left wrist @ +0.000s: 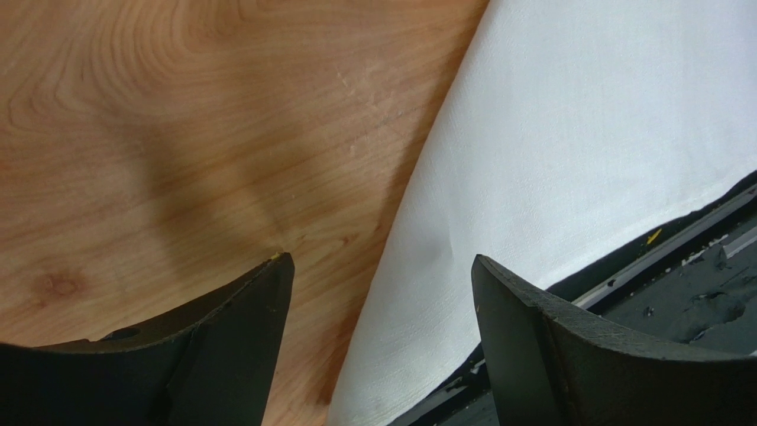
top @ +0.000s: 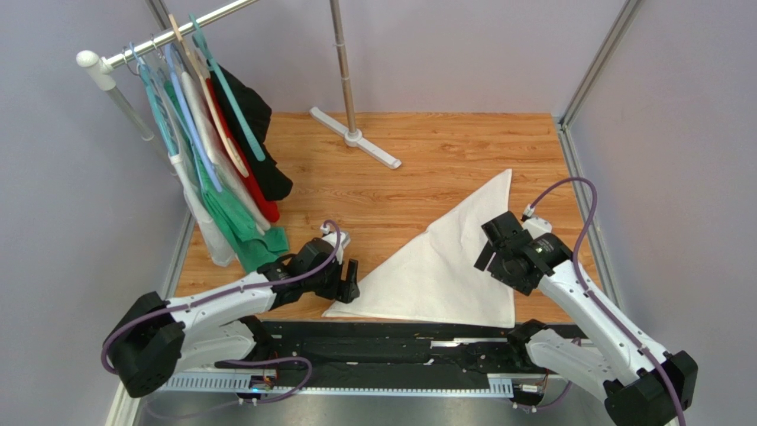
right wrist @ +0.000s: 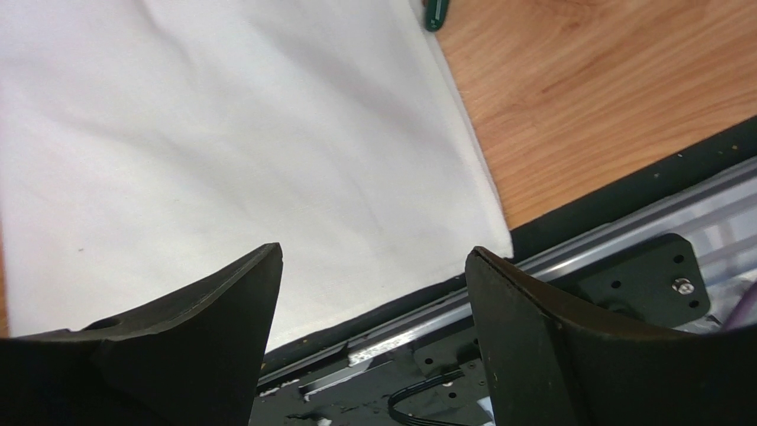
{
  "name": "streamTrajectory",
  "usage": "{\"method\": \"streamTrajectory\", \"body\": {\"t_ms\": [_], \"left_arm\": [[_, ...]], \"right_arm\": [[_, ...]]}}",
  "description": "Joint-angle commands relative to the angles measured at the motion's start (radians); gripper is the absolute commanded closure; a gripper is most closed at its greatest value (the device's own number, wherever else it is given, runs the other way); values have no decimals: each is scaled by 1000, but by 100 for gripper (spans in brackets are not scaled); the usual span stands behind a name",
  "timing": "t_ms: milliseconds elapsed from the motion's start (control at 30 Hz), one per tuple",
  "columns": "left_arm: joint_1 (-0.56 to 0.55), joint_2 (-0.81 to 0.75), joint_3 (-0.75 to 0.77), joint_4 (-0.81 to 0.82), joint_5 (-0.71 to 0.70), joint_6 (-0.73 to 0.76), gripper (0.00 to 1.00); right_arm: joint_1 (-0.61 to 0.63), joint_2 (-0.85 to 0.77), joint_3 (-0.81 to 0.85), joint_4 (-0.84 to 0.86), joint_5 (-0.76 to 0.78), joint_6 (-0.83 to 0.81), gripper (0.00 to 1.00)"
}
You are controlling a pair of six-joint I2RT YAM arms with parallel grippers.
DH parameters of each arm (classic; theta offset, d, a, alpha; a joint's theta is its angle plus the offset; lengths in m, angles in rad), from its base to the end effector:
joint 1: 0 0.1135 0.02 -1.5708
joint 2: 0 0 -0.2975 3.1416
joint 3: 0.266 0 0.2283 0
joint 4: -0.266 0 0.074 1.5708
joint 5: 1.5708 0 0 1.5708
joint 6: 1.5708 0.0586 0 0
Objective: Fold the napkin, place the utensils inside, and roll it up
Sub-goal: Fold the napkin
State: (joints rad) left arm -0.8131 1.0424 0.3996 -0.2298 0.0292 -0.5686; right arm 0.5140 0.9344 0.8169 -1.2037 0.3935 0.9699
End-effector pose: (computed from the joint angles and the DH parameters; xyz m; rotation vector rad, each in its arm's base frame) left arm 0.1139 -0.1229 0.1849 0.3247 2.5311 -0.6206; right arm 0.0987 0.0299 0.2624 0.6734 2.6050 -0.1672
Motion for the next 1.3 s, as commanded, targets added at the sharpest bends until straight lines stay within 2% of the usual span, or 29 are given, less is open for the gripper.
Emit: {"method": "streamTrajectory", "body": {"t_ms": [0,100,200,267,367,467,500,533,600,667,833,967,1067,1267], "left_arm": [[32,82,71,52,52,62,23],[34,108,81,58,75,69,27],[34,119,79,69,87,61,39],[34,139,79,70,87,59,40],[34,172,84,89,107,53,49],[34,189,90,95,117,47,62],[34,192,91,92,107,47,74],[35,194,94,89,103,47,78],[38,199,104,69,81,49,93],[48,200,119,50,71,58,100],[118,162,131,-9,57,78,100],[161,143,111,0,90,61,100],[172,136,99,-13,84,38,100],[180,74,58,-17,69,1,100]], "right_arm": [[6,-42,44,96,-44,-17,20],[6,-49,57,92,-50,-30,20],[6,-54,70,84,-45,-40,20],[6,-57,71,89,-48,-45,20],[6,-57,67,99,-54,-56,20],[6,-57,54,108,-54,-62,20],[6,-54,51,119,-58,-63,20],[6,-49,44,125,-67,-71,20],[6,-40,38,154,-74,-82,20],[4,-14,37,176,-76,-100,20],[-2,85,88,256,-39,-160,20],[-95,217,166,340,-76,-252,20],[-184,364,234,444,-143,-293,23],[-276,688,471,474,-162,-365,30]]}}
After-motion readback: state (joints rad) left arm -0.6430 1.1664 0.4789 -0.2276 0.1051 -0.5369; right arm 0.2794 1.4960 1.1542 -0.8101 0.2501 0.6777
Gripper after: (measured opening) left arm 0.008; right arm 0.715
